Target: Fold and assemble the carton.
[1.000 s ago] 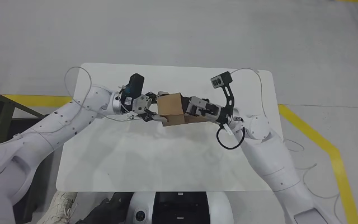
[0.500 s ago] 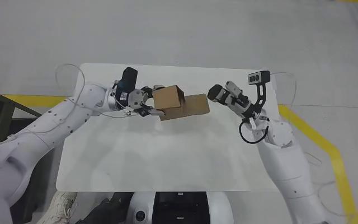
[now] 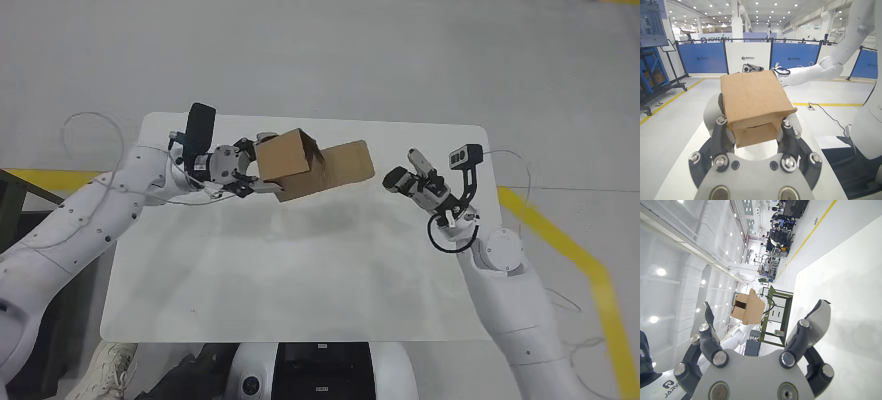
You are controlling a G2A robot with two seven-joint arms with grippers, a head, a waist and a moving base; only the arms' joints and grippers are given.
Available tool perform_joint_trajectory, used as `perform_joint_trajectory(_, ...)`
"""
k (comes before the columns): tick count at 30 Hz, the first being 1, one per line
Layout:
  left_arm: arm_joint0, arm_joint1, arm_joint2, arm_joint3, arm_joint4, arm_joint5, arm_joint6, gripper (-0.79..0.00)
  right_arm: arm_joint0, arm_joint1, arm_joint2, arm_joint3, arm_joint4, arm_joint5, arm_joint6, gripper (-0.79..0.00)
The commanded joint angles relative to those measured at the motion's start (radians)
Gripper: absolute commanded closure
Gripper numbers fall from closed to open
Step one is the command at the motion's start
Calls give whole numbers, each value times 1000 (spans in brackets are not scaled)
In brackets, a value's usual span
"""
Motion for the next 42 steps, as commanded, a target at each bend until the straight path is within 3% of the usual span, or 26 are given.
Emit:
perform_joint_trajectory(1, 15, 8, -26, -22, 0, 0, 0, -252, 2, -2, -15, 10, -1, 7, 6, -671)
perform_joint_trajectory(4, 28, 14, -45, -48, 13, 0, 0, -252, 11, -7, -42, 25, 10, 10, 30, -606)
perform_joint_trajectory(16, -21, -19, 45, -25, 94, 0, 0, -259, 57, -22, -108, 78, 86, -41, 135, -622)
perform_joint_trajectory(21, -47, -33, 80, 1, 93, 0, 0, -256, 49, -21, -110, 68, 69, -35, 147, -582)
perform_joint_trajectory(23, -58, -37, 89, 8, 106, 0, 0, -259, 51, -22, -121, 62, 51, -28, 144, -526)
perform_joint_trajectory(42, -82, -66, 80, 61, 274, 0, 0, -296, 53, -27, -174, -17, -97, 8, 82, -551)
